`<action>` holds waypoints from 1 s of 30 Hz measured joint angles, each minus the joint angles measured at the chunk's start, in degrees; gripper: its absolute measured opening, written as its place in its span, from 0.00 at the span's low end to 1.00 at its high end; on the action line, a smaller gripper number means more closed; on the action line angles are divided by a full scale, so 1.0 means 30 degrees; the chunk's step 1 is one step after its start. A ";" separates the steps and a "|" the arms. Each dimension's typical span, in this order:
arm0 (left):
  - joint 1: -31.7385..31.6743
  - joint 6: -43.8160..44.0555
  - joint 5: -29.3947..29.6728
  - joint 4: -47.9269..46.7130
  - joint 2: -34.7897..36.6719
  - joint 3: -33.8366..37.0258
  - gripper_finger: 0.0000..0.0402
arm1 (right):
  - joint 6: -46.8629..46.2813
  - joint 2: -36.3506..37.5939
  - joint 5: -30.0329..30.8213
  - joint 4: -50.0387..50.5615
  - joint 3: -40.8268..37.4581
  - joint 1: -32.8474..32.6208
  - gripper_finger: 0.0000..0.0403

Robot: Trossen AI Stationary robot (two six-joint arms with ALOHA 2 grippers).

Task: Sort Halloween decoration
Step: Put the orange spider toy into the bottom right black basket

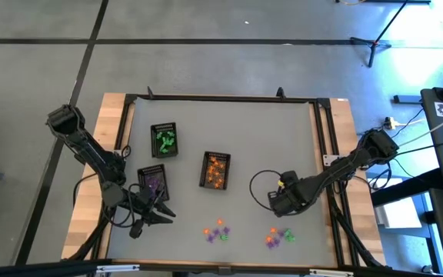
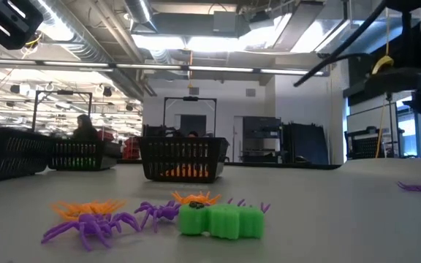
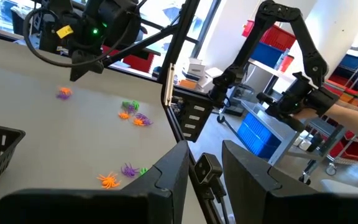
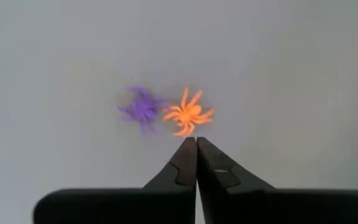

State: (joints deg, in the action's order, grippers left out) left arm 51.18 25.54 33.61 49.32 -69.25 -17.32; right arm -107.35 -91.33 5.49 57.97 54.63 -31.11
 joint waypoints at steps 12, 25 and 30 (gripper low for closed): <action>0.0000 0.0000 0.0000 0.0000 0.0000 0.0000 0.22 | 0.0293 0.0015 0.1335 -0.0568 -0.0479 0.0000 0.33; 0.0000 -0.0015 0.0007 -0.0007 -0.0004 0.0000 0.22 | -0.0705 0.0124 0.0935 -0.4656 -0.3053 0.0000 0.45; 0.0000 -0.0007 0.0035 -0.0087 0.0000 0.0000 0.22 | -0.0679 0.0102 0.0785 -0.4938 -0.3075 0.0007 0.32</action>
State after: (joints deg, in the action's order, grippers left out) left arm 51.18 25.52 33.71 49.06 -69.25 -17.32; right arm -109.39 -91.02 7.85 43.16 45.40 -31.09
